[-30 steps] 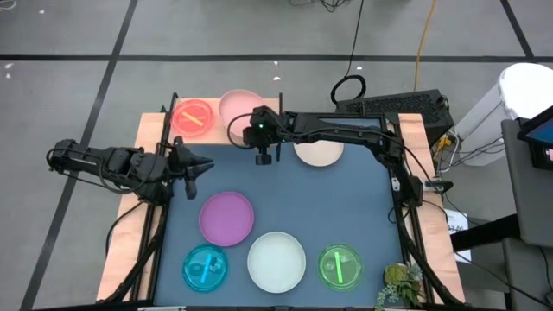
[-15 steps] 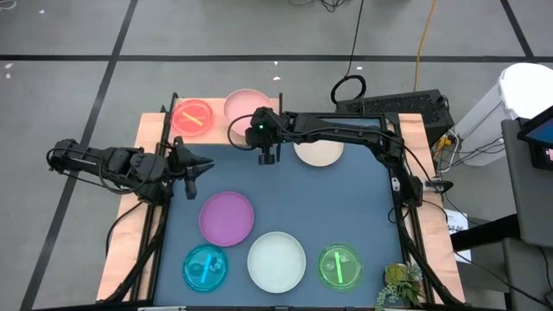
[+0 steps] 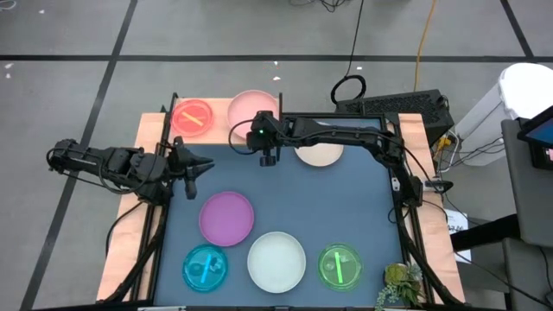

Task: Place and stack plates onto a shelf
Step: Put the pink plate on the shelf

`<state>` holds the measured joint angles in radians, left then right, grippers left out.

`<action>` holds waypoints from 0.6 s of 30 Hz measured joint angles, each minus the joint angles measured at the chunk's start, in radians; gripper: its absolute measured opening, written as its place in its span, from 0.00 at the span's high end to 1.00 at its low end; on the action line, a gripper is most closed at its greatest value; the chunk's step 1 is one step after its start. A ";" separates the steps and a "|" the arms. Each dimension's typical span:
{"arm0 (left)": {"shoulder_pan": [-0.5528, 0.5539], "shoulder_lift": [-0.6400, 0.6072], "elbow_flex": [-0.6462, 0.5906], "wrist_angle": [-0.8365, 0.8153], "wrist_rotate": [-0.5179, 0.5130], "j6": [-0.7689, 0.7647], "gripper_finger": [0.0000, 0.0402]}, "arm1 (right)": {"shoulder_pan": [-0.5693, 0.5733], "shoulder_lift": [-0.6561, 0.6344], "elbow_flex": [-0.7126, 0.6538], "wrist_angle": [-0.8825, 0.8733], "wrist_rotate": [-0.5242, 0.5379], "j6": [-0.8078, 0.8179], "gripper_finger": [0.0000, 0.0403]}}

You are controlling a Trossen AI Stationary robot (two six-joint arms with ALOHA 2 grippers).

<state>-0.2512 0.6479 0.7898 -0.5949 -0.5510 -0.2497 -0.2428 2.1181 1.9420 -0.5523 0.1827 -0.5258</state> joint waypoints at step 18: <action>0.000 0.000 0.000 0.000 0.000 -0.003 0.82 | 0.005 0.002 -0.007 0.043 -0.004 -0.041 0.99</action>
<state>-0.2513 0.6479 0.7898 -0.5949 -0.5510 -0.2527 -0.2382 2.1197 1.9347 -0.5098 0.1790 -0.5665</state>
